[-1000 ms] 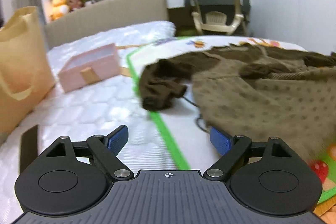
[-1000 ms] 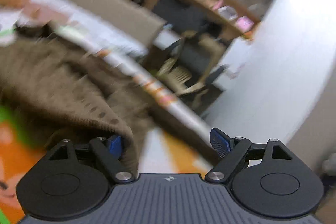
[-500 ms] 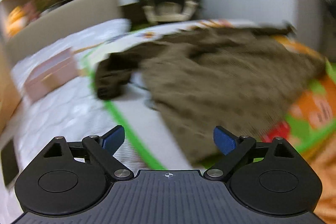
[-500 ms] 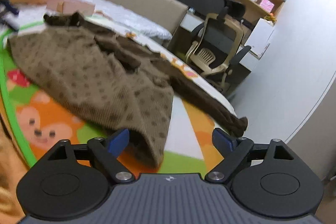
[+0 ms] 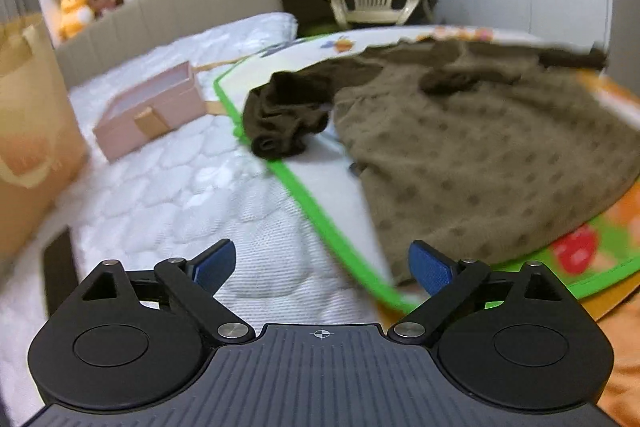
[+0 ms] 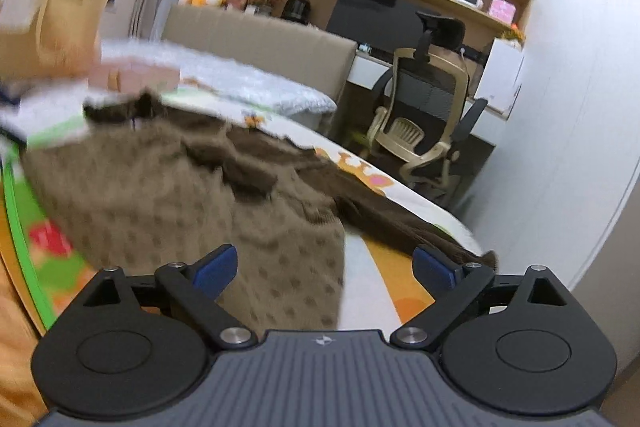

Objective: Fold clothes

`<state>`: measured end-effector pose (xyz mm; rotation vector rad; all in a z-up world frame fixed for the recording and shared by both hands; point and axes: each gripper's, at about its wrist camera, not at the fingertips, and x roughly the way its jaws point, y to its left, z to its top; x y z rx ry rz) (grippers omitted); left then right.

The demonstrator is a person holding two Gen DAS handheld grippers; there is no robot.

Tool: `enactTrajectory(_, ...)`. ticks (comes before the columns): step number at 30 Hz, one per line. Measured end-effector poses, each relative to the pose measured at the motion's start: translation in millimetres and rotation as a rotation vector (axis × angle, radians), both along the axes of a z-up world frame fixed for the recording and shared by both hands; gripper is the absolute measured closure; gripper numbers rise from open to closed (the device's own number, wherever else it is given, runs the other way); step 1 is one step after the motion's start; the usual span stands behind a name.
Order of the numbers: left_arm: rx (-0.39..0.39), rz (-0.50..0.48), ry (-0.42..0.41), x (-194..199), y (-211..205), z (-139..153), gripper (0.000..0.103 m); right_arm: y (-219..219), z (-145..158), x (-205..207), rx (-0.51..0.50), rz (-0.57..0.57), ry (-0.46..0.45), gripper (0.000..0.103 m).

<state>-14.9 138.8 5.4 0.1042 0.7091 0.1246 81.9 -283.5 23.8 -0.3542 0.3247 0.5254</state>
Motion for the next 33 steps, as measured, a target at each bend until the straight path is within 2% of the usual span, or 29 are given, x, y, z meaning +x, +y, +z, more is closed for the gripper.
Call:
enactTrajectory(2, -0.113, -0.002, -0.024, 5.7, 4.4, 10.8, 0.006, 0.5, 8.1, 14.2, 0.064, 0.01, 0.025, 0.003)
enactTrajectory(4, -0.184, 0.001, -0.046, 16.1, 5.1, 18.9, 0.006, 3.8, 14.1, 31.2, 0.116, 0.018, 0.056, 0.001)
enactTrajectory(7, -0.277, 0.002, -0.073, 45.4, 6.8, 29.7, 0.006, 16.0, 18.5, 64.9, 0.189, 0.031, 0.13, 0.0)
enactTrajectory(9, -0.368, 0.0, -0.075, 72.1, 11.5, 32.4, 0.005, 28.7, 17.4, 91.2, 0.229, 0.037, 0.186, 0.0)
enactTrajectory(12, -0.468, 0.004, -0.062, 110.7, 13.8, 24.3, 0.005, 50.4, 9.0, 126.3, 0.251, 0.052, 0.245, 0.0)
enactTrajectory(14, -0.499, 0.018, -0.057, 134.2, 15.1, 13.3, 0.005, 68.5, -3.1, 150.6, 0.239, 0.068, 0.278, 0.0)
enactTrajectory(17, -0.558, 0.081, -0.061, 161.4, 27.6, -2.7, 0.005, 93.1, -23.6, 176.8, 0.225, 0.072, 0.34, 0.0)
enactTrajectory(20, -0.628, 0.169, -0.085, 174.6, 51.7, -13.9, 0.005, 106.0, -42.4, 193.9, 0.258, 0.073, 0.4, 0.0)
enactTrajectory(21, -0.64, 0.193, -0.092, 177.7, 59.6, -16.9, 0.005, 107.8, -47.7, 197.0, 0.269, 0.075, 0.415, 0.0)
enactTrajectory(24, -0.597, 0.239, -0.089, 190.0, 83.7, -23.3, 0.005, 113.6, -65.7, 203.7, 0.271, 0.077, 0.467, 0.0)
enactTrajectory(29, -0.371, 0.425, -0.183, 202.5, 133.8, -10.6, 0.005, 113.9, -72.0, 204.8, 0.27, 0.079, 0.497, 0.0)
enactTrajectory(30, -0.348, 0.471, -0.199, 203.1, 143.5, -6.6, 0.005, 114.3, -71.9, 204.3, 0.266, 0.079, 0.497, 0.0)
enactTrajectory(31, -0.357, 0.502, -0.211, 200.4, 151.9, -1.8, 0.005, 115.1, -71.5, 203.6, 0.258, 0.077, 0.495, 0.0)
enactTrajectory(33, -0.444, 0.493, -0.23, 190.7, 160.1, 6.6, 0.005, 117.3, -70.7, 201.9, 0.238, 0.075, 0.489, 0.0)
